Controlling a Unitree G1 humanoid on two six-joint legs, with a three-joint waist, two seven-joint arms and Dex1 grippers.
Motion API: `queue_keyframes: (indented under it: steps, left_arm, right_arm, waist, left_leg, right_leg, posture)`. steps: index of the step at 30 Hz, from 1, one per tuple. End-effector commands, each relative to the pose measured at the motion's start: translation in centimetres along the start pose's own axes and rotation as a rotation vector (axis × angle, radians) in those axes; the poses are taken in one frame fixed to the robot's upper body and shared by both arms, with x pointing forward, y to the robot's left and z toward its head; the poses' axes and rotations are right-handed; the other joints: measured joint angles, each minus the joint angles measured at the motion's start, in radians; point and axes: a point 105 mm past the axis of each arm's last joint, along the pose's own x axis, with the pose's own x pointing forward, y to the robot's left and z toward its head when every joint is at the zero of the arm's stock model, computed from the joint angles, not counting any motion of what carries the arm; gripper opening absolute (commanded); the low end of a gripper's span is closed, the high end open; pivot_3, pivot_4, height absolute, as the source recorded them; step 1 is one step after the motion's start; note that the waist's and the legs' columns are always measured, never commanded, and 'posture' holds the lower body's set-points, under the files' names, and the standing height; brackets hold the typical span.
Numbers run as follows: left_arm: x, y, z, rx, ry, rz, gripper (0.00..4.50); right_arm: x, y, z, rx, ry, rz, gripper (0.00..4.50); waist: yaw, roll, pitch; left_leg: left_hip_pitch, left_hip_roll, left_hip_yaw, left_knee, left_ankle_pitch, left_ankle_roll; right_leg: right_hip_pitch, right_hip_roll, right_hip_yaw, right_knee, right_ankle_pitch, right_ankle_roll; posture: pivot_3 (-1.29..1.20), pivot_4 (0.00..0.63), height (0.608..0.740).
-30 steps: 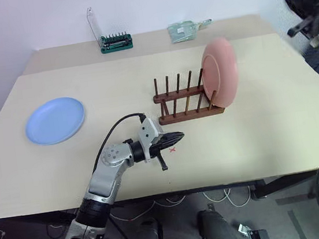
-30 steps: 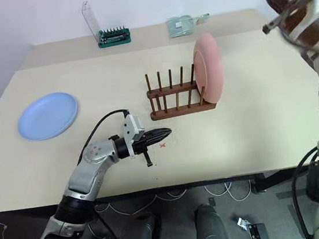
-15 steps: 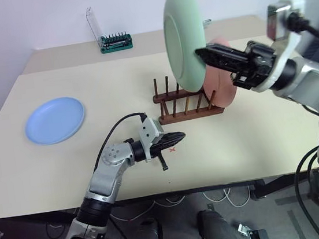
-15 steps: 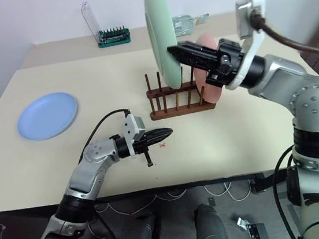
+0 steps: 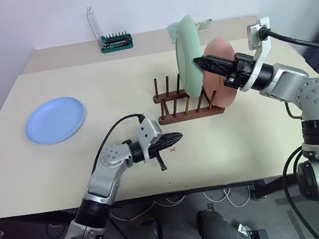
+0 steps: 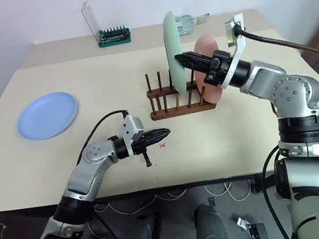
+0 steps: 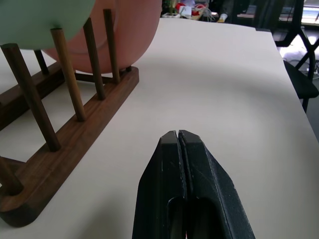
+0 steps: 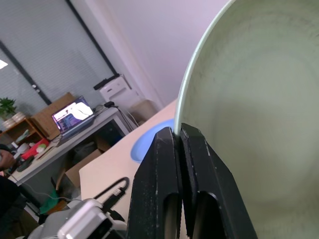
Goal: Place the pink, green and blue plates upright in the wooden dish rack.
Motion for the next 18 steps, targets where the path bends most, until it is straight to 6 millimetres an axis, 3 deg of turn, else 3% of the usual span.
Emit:
queue_keyframes:
  steps: [1,9,12,18]
  left_arm:
    - [-0.2,0.0,1.5,0.032,-0.049,0.0,0.0]
    - [-0.1,0.0,1.6,0.032,-0.051,-0.002,0.0]
    - [-0.2,0.1,1.6,0.037,-0.052,0.003,0.0]
    - [-0.2,0.1,1.6,0.039,-0.051,0.012,0.0]
  right_arm:
    - [0.1,0.6,1.3,-0.023,-0.033,0.028,0.04]
    - [-0.4,-0.6,0.8,0.032,-0.034,-0.012,0.04]
    - [-0.3,-0.4,0.9,0.032,-0.037,-0.004,0.86]
    - [-0.1,-0.2,1.4,-0.026,-0.047,-0.033,3.8]
  waist:
    - [-0.001,0.0,0.0]
    - [-0.001,0.0,0.0]
    - [-0.001,0.0,0.0]
    - [-0.001,0.0,0.0]
  left_leg:
    - [0.0,0.0,0.0,0.0,0.0,0.0]
    - [0.0,0.0,0.0,0.0,0.0,0.0]
    - [0.0,0.0,0.0,0.0,0.0,0.0]
    - [0.0,0.0,0.0,0.0,0.0,0.0]
  right_leg:
    - [0.0,0.0,0.0,0.0,0.0,0.0]
    - [0.0,0.0,0.0,0.0,0.0,0.0]
    - [0.0,0.0,0.0,0.0,0.0,0.0]
    - [0.0,0.0,0.0,0.0,0.0,0.0]
  posture:
    - [0.0,0.15,0.74]
    - [0.0,0.15,0.74]
    - [0.0,0.15,0.74]
    - [0.0,0.15,0.74]
